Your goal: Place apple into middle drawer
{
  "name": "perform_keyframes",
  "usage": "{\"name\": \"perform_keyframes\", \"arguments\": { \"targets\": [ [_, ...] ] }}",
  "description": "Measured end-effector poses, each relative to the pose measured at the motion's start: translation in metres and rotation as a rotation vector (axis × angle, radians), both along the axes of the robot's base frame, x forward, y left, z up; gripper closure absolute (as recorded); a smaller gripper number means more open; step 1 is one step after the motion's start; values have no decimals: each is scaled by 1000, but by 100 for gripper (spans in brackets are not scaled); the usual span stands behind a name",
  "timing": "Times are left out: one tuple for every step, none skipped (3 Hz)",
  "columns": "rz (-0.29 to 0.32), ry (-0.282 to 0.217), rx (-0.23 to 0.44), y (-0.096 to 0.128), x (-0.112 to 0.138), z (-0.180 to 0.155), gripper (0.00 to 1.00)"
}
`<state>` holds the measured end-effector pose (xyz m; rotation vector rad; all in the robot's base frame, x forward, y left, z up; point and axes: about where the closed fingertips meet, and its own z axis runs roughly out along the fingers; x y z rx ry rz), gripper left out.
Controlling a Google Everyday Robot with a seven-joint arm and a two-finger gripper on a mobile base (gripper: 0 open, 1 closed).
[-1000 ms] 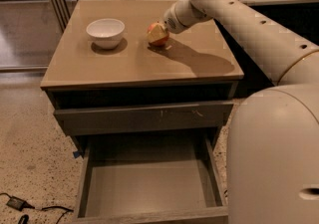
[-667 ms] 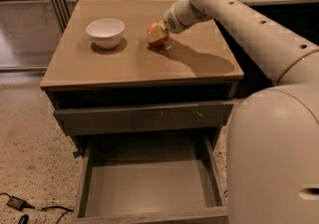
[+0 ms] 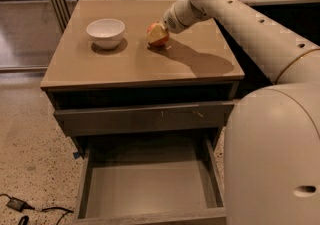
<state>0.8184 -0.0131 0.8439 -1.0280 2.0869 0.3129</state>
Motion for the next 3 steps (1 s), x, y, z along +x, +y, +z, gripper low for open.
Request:
{"name": "perform_keyframes", "arguments": {
  "targets": [
    [-6, -12, -9, -7, -8, 11, 100],
    [-12, -40, -8, -17, -19, 29, 100],
    [-38, -79, 12, -41, -38, 52, 100]
  ]
}}
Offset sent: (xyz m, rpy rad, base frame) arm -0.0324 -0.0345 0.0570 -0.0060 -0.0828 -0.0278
